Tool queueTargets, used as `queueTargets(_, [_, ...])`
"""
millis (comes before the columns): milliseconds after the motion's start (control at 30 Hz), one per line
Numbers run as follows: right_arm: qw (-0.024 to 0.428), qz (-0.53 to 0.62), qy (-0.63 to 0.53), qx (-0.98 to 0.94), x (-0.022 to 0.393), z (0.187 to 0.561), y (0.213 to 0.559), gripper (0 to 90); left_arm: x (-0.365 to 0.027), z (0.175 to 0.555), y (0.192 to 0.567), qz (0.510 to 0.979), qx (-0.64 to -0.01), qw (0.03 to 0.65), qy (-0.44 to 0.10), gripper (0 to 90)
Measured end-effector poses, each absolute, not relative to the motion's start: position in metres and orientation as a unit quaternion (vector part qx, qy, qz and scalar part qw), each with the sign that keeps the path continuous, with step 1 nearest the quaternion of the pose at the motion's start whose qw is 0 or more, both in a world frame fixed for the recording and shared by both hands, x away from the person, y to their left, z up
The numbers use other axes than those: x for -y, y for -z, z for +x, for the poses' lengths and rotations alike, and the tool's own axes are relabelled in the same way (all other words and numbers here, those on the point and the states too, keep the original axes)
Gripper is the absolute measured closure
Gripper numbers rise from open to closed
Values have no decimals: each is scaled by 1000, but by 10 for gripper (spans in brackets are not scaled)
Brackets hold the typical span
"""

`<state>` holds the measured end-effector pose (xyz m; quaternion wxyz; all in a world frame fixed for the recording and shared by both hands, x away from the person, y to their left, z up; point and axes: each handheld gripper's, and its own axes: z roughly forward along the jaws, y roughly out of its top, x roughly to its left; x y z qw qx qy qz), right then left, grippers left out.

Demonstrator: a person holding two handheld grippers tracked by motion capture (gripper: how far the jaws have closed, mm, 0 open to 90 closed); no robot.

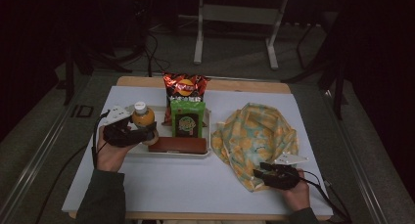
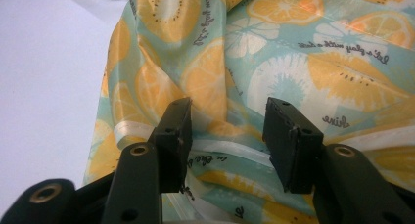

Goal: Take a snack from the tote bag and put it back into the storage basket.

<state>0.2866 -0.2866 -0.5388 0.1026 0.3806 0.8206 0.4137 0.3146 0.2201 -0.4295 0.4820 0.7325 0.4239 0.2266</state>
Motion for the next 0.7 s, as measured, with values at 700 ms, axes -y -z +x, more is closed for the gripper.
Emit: queueTargets(700, [102,380,-414,-821,287,287,539,531,-240,312,440,728,-430,481,-230,327])
